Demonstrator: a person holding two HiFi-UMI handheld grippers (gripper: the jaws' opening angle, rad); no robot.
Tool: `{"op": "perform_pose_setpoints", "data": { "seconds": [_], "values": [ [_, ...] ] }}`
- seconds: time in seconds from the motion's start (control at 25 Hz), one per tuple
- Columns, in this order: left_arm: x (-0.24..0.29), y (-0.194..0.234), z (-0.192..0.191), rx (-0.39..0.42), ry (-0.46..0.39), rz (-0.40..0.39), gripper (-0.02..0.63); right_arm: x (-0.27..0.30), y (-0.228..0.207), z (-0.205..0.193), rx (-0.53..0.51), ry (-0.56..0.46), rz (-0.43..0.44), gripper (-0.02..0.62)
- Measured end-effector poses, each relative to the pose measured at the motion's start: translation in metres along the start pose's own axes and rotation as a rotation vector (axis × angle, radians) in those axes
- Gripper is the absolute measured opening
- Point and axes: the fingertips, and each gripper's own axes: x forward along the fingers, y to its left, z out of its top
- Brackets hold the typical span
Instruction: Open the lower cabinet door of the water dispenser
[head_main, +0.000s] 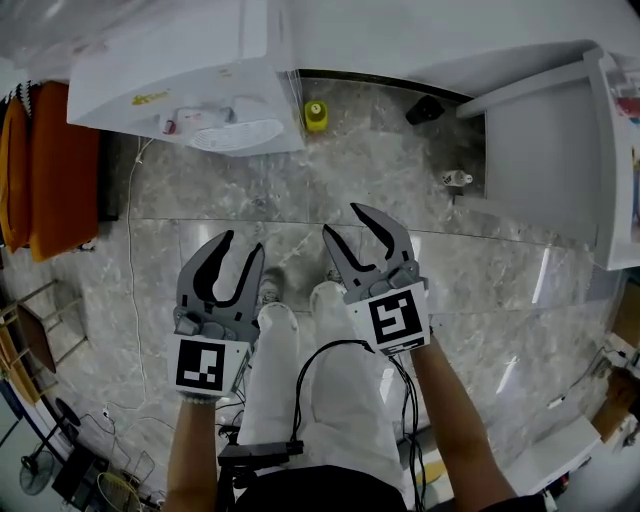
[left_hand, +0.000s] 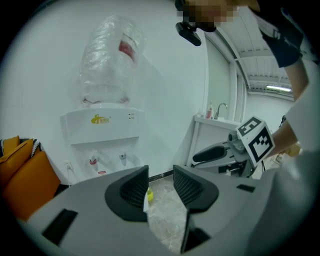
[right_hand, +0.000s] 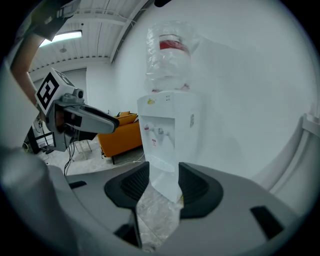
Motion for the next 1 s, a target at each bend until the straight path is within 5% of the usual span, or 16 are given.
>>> {"op": "perform_pose_setpoints", "data": {
  "seconds": [1.0],
  "values": [
    [0.068, 0.036, -0.088, -0.007, 0.097, 0.067, 0.156, 0.123, -0.042, -0.101, 0.093, 0.069, 0.045, 0.175]
  ]
}}
